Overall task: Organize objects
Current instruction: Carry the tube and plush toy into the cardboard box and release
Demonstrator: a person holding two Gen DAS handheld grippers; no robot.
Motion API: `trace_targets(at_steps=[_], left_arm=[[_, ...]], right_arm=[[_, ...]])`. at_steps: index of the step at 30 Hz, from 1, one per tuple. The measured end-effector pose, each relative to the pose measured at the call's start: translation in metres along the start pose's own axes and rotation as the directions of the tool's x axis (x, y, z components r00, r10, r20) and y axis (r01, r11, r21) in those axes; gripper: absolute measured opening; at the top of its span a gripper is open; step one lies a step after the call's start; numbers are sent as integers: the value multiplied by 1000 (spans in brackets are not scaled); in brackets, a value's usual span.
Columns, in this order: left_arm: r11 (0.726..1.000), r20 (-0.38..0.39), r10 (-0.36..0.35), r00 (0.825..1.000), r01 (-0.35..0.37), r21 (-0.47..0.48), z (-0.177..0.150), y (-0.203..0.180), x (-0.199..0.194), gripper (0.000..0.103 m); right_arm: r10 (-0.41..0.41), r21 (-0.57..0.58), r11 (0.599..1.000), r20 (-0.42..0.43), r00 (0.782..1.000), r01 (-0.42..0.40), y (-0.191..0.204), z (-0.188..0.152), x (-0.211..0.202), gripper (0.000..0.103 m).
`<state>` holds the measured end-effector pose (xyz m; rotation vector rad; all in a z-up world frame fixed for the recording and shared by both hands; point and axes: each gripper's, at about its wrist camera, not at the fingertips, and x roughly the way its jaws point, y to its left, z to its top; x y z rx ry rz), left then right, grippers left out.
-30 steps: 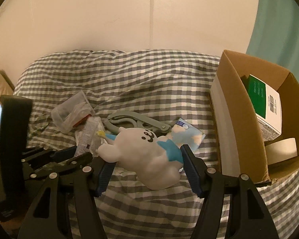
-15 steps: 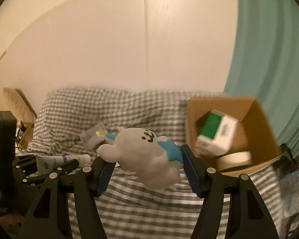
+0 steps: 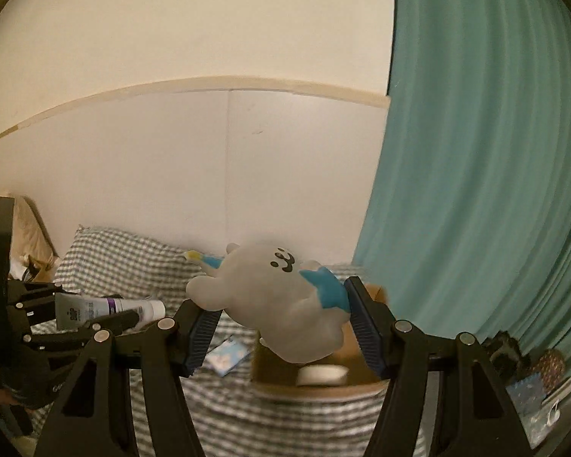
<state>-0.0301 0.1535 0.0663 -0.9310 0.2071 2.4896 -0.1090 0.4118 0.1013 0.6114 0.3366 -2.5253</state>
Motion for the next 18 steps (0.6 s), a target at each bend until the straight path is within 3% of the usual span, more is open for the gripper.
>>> trace_targets(at_steps=[5, 10, 18], left_arm=[[998, -21, -43, 999, 44, 44, 19, -33, 44, 19], [996, -61, -72, 996, 75, 46, 22, -57, 93, 19], [993, -117, -76, 990, 85, 76, 18, -84, 156, 19]], right_arm=[[-39, 16, 999, -29, 999, 40, -39, -1, 29, 63], [-53, 71, 996, -125, 991, 62, -81, -24, 78, 63], [-51, 116, 990, -248, 967, 82, -108, -57, 143, 63]])
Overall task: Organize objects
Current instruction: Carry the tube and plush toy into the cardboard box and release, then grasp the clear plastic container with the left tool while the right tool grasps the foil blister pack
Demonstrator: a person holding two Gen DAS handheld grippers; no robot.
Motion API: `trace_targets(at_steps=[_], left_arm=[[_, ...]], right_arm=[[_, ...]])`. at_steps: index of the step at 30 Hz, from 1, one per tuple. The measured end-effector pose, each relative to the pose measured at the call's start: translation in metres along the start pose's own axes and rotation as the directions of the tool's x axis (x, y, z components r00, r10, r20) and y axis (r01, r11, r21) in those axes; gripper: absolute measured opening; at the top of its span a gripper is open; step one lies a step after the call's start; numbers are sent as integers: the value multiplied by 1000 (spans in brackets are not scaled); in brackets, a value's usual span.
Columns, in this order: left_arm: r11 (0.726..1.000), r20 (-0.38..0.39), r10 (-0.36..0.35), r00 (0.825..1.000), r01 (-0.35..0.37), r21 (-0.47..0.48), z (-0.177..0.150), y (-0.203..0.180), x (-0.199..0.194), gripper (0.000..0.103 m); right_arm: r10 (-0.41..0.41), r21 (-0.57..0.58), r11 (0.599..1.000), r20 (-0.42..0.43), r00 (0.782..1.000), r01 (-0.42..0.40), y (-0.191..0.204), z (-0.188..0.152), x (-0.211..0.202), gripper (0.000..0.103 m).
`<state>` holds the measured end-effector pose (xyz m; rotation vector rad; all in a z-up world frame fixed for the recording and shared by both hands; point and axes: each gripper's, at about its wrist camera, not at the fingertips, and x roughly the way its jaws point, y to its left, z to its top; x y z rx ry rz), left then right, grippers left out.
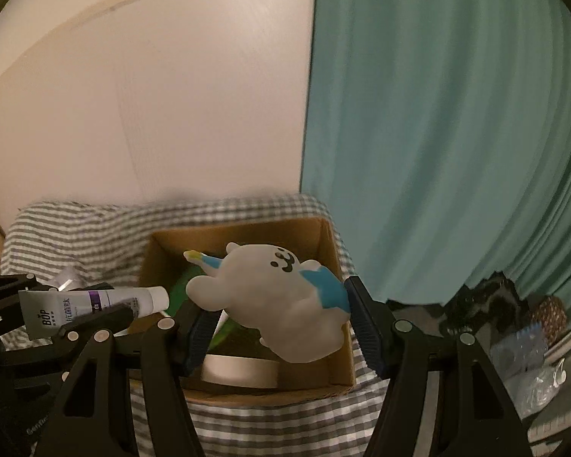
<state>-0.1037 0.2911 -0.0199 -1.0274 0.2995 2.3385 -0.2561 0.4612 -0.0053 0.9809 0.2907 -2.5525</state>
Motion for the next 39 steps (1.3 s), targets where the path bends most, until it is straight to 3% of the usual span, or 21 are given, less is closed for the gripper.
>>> trace_targets(at_steps=[9, 11, 12, 13, 15, 16, 17, 21, 23, 27, 30, 34, 36, 39], left_arm=[[1000, -39, 11, 999, -11, 4, 0, -3, 30, 21], [1000, -47, 12, 999, -12, 6, 0, -2, 30, 21], [1000, -49, 15, 999, -15, 7, 0, -1, 29, 22], [1000, -50, 21, 999, -21, 7, 0, 0, 27, 26], [999, -42, 38, 998, -37, 4, 1, 5, 21, 46], [999, -29, 49, 998, -49, -4, 2, 8, 15, 64], [998, -11, 58, 998, -58, -14, 2, 11, 8, 71], [997, 34, 59, 998, -57, -50, 8, 26, -24, 73], [995, 54, 81, 995, -78, -58, 9, 34, -42, 80], [989, 80, 134, 988, -129, -65, 1, 51, -75, 83], [982, 89, 176, 980, -168, -88, -14, 72, -95, 83], [964, 104, 242, 965, -227, -139, -44, 110, -126, 97], [956, 99, 263, 960, -245, -159, -57, 125, -135, 98], [942, 72, 293, 954, -275, -193, -81, 161, -140, 98]], right_arm=[[52, 95, 994, -48, 997, -47, -19, -9, 33, 65], [39, 101, 994, -38, 999, -35, -21, -7, 29, 82], [31, 103, 994, -30, 999, -28, -22, -6, 26, 83], [28, 105, 994, -21, 999, -26, -21, -4, 24, 83], [33, 109, 994, 0, 999, -33, -20, 0, 14, 83], [33, 109, 993, 7, 999, -33, -20, 1, 10, 84], [28, 107, 994, 15, 999, -29, -19, 2, 6, 85], [4, 85, 996, 44, 999, -8, -12, 6, -13, 86], [5, 83, 996, 53, 999, -10, -7, 5, -19, 86], [3, 67, 998, 64, 998, -8, 4, 4, -36, 86], [9, 74, 997, 71, 997, -14, 15, -5, -49, 86], [30, 155, 987, 72, 997, -41, 26, -27, -61, 86], [62, 125, 990, 69, 996, -70, 40, -33, -65, 86], [47, 96, 994, 88, 995, -55, 67, -40, -77, 86]])
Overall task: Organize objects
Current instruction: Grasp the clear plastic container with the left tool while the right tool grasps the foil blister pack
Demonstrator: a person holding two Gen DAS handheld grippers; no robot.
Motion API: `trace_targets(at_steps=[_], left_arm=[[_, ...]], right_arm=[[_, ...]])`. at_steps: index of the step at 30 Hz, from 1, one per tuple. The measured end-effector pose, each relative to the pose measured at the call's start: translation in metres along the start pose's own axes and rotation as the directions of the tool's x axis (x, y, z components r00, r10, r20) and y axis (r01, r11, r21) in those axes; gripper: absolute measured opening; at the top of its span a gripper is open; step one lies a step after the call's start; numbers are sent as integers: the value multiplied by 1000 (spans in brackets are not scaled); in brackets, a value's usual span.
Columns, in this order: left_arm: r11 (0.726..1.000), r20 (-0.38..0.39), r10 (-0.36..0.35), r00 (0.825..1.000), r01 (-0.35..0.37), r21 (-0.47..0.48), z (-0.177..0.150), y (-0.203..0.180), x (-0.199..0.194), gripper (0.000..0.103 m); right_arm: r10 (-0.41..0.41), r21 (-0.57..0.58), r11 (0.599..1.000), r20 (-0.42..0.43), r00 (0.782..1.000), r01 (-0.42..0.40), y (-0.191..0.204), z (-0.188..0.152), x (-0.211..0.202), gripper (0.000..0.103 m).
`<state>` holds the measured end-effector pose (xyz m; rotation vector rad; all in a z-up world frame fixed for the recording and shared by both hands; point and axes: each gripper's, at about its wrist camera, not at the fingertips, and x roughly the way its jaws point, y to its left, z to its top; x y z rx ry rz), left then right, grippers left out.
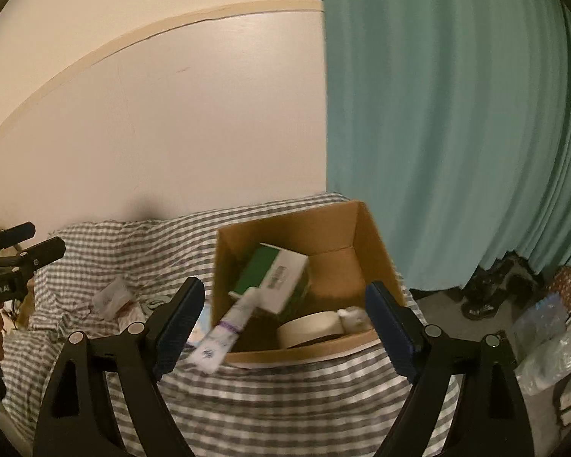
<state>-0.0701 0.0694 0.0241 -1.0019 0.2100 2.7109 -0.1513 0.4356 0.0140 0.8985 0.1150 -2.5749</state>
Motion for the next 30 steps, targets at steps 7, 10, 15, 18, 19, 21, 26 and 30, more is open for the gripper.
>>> trace_targets(at_steps=[7, 10, 15, 18, 19, 21, 26, 30], left_arm=[[991, -73, 115, 991, -120, -64, -56, 82, 24, 99], [984, -106, 146, 984, -155, -84, -74, 104, 46, 99], [982, -142, 155, 978, -169, -86, -95, 125, 86, 99], [981, -164, 171, 971, -184, -63, -108, 139, 106, 99], [979, -177, 184, 967, -196, -51, -113, 142, 114, 99], [978, -217, 193, 957, -206, -38, -120, 149, 124, 99], [981, -244, 121, 962, -154, -119, -126, 168, 134, 99], [980, -255, 110, 961, -147, -132, -129, 170, 137, 99]], right_arm=[[96, -136, 986, -35, 995, -100, 95, -24, 8, 86], [121, -222, 965, -87, 989, -138, 143, -38, 33, 86], [126, -297, 937, -200, 972, -183, 206, -59, 100, 86], [127, -301, 931, -262, 957, -206, 233, -66, 142, 86], [121, -321, 923, -278, 953, -211, 243, -69, 157, 86], [104, -360, 905, -328, 939, -226, 259, -75, 179, 86], [45, -409, 870, -491, 870, -275, 283, -97, 241, 86], [3, -432, 864, -509, 861, -258, 290, -103, 270, 86]])
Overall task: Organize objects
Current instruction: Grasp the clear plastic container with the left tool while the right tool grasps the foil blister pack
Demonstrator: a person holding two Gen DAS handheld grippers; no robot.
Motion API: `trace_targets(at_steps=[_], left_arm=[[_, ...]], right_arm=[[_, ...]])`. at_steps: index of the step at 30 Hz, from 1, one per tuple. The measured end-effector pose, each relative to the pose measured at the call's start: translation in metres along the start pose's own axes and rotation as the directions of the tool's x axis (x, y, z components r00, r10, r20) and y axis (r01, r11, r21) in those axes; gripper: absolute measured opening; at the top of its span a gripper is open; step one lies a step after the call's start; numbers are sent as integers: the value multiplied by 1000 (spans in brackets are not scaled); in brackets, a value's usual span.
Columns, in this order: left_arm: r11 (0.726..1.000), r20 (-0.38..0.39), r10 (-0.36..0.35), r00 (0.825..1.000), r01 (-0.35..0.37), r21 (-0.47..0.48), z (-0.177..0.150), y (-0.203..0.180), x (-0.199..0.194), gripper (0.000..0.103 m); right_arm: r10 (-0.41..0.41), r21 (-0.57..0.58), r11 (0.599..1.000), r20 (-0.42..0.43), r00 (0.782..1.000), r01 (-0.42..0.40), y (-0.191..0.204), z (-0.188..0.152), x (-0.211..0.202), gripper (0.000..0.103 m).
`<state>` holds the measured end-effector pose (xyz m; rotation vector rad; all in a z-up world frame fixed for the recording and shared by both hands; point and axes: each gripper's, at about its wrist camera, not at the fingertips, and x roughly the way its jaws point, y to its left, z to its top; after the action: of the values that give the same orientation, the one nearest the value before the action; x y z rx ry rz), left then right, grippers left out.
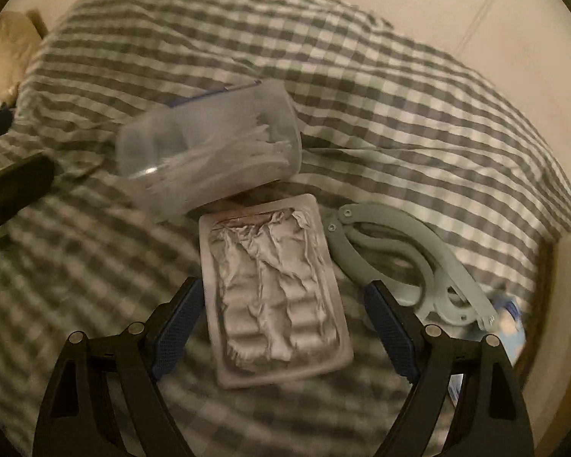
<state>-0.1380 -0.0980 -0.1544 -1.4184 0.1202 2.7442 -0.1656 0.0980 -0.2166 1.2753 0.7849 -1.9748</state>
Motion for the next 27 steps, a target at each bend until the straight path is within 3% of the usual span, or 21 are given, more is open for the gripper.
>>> trace_targets(at_steps=[3, 4, 7, 13, 17, 23, 26, 27], left_arm=[[1000, -20, 3, 1000, -3, 15, 0, -6, 3, 99], [1000, -23, 4, 1000, -3, 23, 0, -7, 4, 99], [999, -20, 1, 1000, 0, 52, 2, -16, 1, 99], [996, -24, -27, 999, 29, 90, 12, -42, 9, 99], [986, -12, -63, 998, 64, 151, 26, -67, 23, 99], [984, -55, -115, 992, 121, 130, 43, -80, 64, 99], [979, -79, -162, 984, 170, 113, 41, -79, 77, 86], [977, -80, -173, 982, 181, 113, 40, -79, 77, 86]], right_arm=[[-5, 1, 1000, 11, 1000, 5, 0, -4, 2, 82], [-3, 0, 1000, 21, 1000, 3, 0, -7, 0, 71], [-18, 21, 1000, 65, 998, 17, -4, -21, -15, 71], [-52, 162, 987, 284, 957, 6, -52, -42, -91, 71], [-143, 204, 975, 280, 949, 87, -78, -41, -95, 71], [-104, 266, 963, 243, 964, 36, -92, -34, -82, 71], [-104, 255, 966, 237, 966, 42, -88, -34, -80, 71], [-106, 253, 966, 235, 966, 44, -85, -35, -78, 71]])
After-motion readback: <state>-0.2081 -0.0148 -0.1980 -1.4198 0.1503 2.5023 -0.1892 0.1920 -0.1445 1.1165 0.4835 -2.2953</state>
